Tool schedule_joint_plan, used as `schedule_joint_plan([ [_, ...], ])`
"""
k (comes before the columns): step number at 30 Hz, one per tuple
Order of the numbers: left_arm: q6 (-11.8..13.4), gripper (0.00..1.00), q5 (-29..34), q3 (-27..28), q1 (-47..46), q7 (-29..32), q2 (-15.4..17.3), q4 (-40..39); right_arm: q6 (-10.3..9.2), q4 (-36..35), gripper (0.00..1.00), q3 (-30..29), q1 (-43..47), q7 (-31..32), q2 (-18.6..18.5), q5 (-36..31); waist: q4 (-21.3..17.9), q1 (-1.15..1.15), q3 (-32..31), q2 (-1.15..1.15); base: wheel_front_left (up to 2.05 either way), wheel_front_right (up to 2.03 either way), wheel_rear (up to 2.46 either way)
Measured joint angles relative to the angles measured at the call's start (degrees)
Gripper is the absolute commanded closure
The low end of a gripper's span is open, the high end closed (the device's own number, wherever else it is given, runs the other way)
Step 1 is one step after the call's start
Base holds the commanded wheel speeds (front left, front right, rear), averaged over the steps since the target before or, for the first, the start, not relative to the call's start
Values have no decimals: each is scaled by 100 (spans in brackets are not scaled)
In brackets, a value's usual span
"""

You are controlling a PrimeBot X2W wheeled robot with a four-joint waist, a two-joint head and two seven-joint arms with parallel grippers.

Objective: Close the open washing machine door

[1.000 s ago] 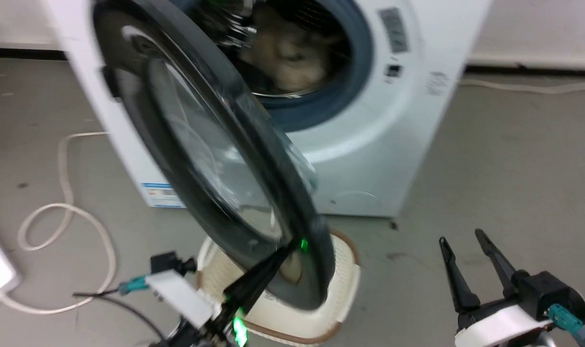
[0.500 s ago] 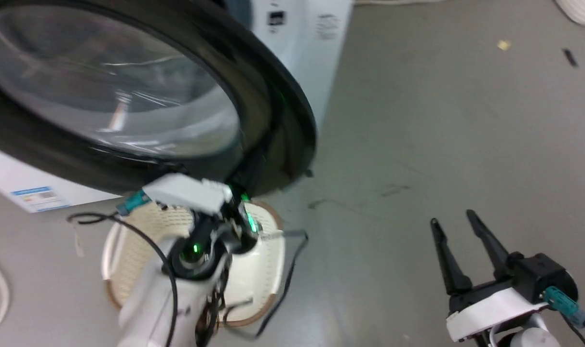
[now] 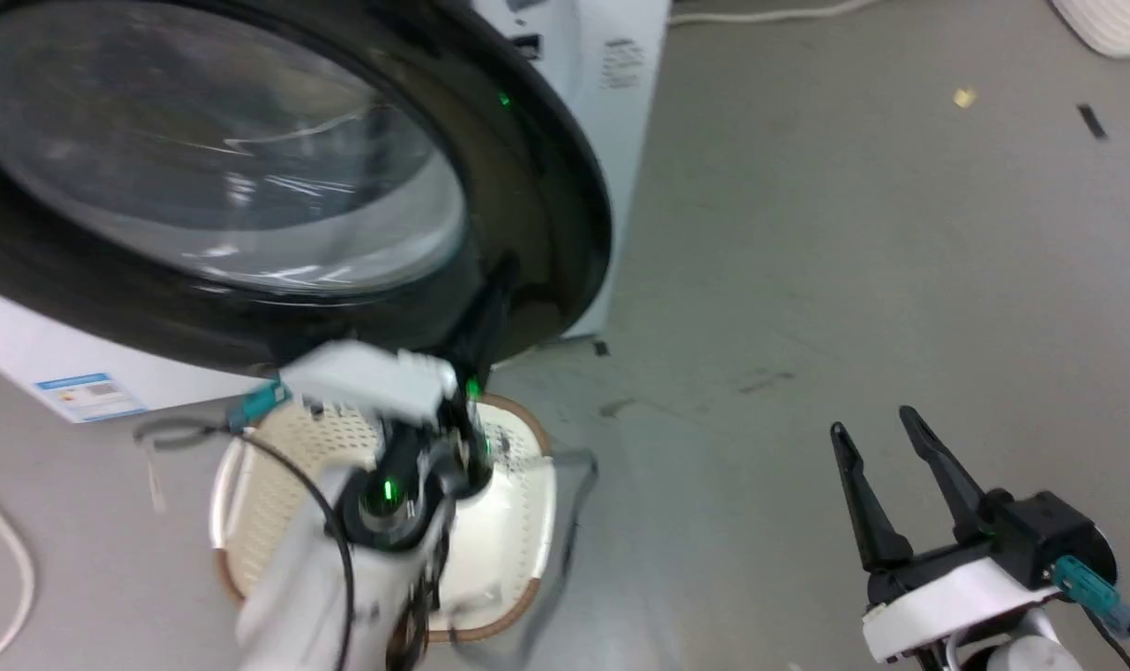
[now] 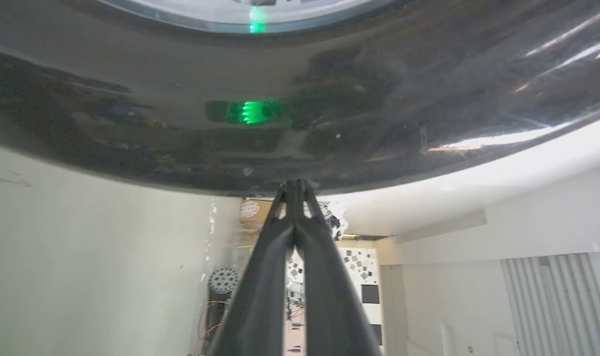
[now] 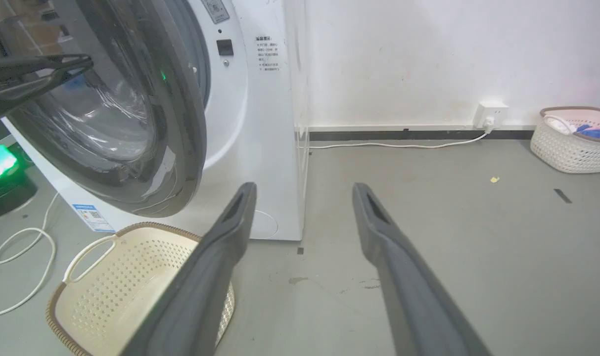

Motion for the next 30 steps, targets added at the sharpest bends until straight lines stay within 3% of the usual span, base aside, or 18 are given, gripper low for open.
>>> schedule_joint_plan([
  [1, 0, 89, 100, -23, 170, 1, 19, -133, 0, -24, 0, -13, 24, 0, -5, 0, 64, 0, -45, 0, 0, 0, 0],
  [2, 0, 48, 237, -77, 360, 4, 55, -282, 0, -49, 0, -26, 61, 0, -18, 0, 134, 0, -92, 0, 0, 0, 0],
  [3, 0, 0, 415, -151, 562, -5, 132, -436, 0, -73, 0, -33, 109, -1, -32, -1, 210, 0, -143, 0, 0, 0, 0],
  [8, 0, 0, 1326, -416, 1557, -417, 604, -1295, 0, -151, 0, -29, 386, 0, -107, -52, 626, -1, -433, 0, 0, 0, 0],
  [14, 0, 0, 2692, -566, 2393, -1581, 1270, -1848, 0, -255, 0, -18, 658, 0, -178, -63, 1174, -2, -800, 0, 0, 0, 0],
  [18, 20, 0, 4343, -487, 2623, -1813, 1602, -1780, 0, -309, 0, -14, 793, 0, -202, -96, 1543, -2, -1011, 0, 0, 0, 0],
  [22, 136, 0, 5798, 157, 2882, -1819, 1241, -1976, 0, -370, 0, 3, 822, 0, -202, -97, 1860, -2, -1160, 0, 0, 0, 0],
  [25, 433, 0, 7059, 457, 3096, -1819, 1040, -2037, 0, -391, 0, 1, 829, 0, -202, -96, 2027, -2, -1228, 0, 0, 0, 0],
  [30, 728, 0, 8444, 815, 3387, -1819, 668, -2258, 0, -442, 0, -12, 864, 0, -199, -97, 2153, -1, -1258, 0, 0, 0, 0],
])
